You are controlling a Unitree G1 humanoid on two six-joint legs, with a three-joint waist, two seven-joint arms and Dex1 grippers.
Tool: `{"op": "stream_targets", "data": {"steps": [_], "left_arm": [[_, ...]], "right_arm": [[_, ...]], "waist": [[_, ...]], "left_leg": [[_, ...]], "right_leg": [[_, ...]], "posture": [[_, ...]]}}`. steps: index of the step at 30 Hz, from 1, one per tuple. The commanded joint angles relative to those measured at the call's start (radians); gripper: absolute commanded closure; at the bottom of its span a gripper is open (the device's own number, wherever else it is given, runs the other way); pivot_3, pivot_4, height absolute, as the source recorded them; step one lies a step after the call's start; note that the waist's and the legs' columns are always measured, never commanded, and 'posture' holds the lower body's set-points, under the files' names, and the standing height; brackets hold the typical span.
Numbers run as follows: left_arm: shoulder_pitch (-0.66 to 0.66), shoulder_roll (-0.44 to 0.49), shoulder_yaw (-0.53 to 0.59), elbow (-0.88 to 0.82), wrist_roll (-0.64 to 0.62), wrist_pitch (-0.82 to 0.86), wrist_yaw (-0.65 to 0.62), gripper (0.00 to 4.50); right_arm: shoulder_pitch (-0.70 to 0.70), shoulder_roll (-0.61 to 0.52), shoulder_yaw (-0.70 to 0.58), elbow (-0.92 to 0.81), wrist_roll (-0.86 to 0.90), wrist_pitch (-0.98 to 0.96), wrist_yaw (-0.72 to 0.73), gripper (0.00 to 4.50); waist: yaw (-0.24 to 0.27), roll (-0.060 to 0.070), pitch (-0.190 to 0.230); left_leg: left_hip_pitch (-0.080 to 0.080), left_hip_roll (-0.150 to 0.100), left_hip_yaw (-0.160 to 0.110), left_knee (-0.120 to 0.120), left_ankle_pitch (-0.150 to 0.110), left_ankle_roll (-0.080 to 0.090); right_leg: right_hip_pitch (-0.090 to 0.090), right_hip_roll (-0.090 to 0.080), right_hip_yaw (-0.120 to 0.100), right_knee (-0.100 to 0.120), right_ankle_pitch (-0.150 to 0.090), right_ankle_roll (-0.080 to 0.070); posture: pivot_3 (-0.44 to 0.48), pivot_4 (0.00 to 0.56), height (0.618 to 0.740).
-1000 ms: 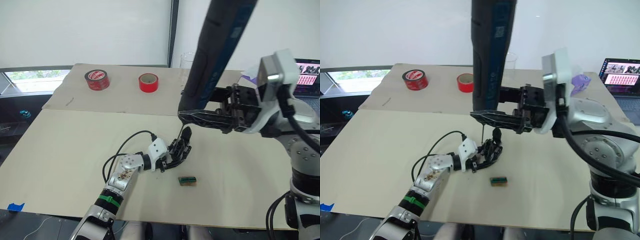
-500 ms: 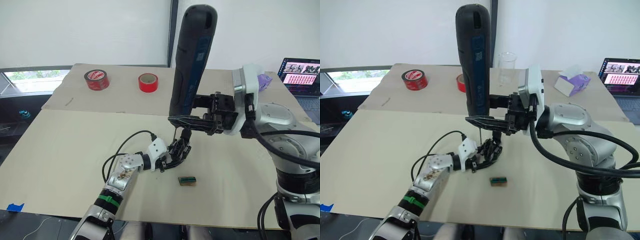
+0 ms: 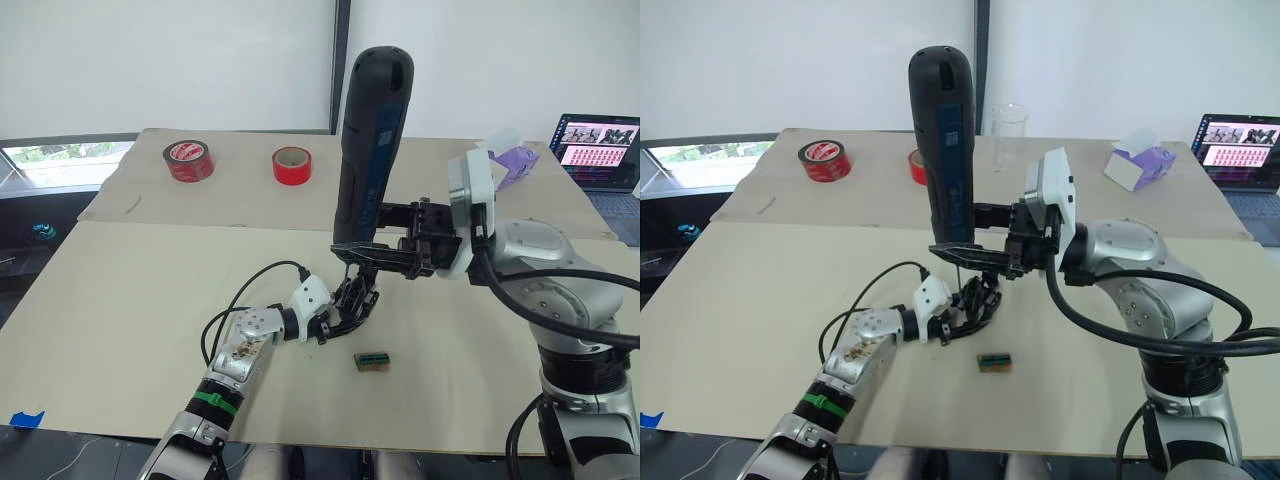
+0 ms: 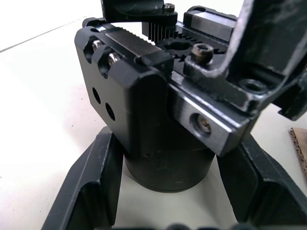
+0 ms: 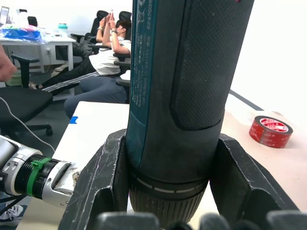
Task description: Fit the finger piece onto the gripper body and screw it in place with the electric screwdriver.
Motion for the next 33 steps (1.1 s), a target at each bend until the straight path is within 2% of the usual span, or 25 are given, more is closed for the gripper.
{"op": "stream_targets", "data": {"steps": [1,33], "left_arm": [[0.031,0.004,-0.018,0.031,0.0,0.038,-0.007,2.15],[0.043,0.004,-0.022,0.018,0.003,0.05,-0.008,2.15]], "right_arm": [[-0.002,0.014,-0.02,-0.014,-0.008,-0.049,0.005,2.57],[0.019,0.059,-0.007,0.012,-0.086,-0.065,0.04,2.57]], "waist": [[0.0,0.0,0.0],[-0.004,0.0,0.0]], "left_leg": [[0.0,0.0,0.0,0.0,0.0,0.0],[0.0,0.0,0.0,-0.001,0.0,0.0]], "right_leg": [[0.0,0.0,0.0,0.0,0.0,0.0],[0.0,0.0,0.0,0.0,0.0,0.0]], "posture": [[0.0,0.15,0.74],[0.0,0.15,0.74]]}}
